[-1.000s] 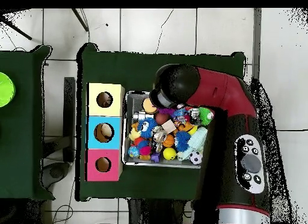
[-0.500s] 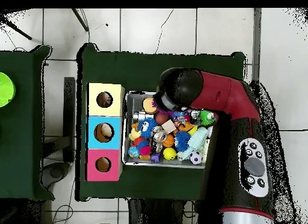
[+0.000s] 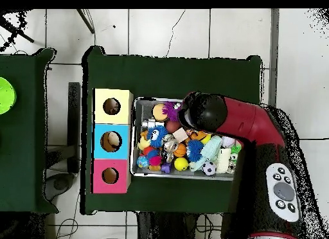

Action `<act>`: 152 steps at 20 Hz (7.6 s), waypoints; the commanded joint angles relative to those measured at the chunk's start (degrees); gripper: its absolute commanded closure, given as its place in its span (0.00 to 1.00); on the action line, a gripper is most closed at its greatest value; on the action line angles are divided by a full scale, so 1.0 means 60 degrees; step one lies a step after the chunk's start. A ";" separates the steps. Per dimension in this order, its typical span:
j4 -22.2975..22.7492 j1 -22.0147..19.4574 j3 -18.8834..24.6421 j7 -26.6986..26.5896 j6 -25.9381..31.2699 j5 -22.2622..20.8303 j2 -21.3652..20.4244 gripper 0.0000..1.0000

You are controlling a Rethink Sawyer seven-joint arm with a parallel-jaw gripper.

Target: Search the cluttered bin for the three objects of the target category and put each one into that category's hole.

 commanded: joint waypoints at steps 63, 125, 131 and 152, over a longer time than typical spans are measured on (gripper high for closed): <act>0.5393 0.0144 0.0404 0.2557 -0.7789 0.2031 0.2745 1.00; 0.5413 -0.0654 0.0488 0.1611 -0.6409 0.2133 0.2096 1.00; 0.5532 -0.1897 0.0788 0.0405 -0.5306 0.1524 0.1536 1.00; 0.3162 -0.4653 0.1344 -0.1688 -0.2948 -0.1203 0.0689 1.00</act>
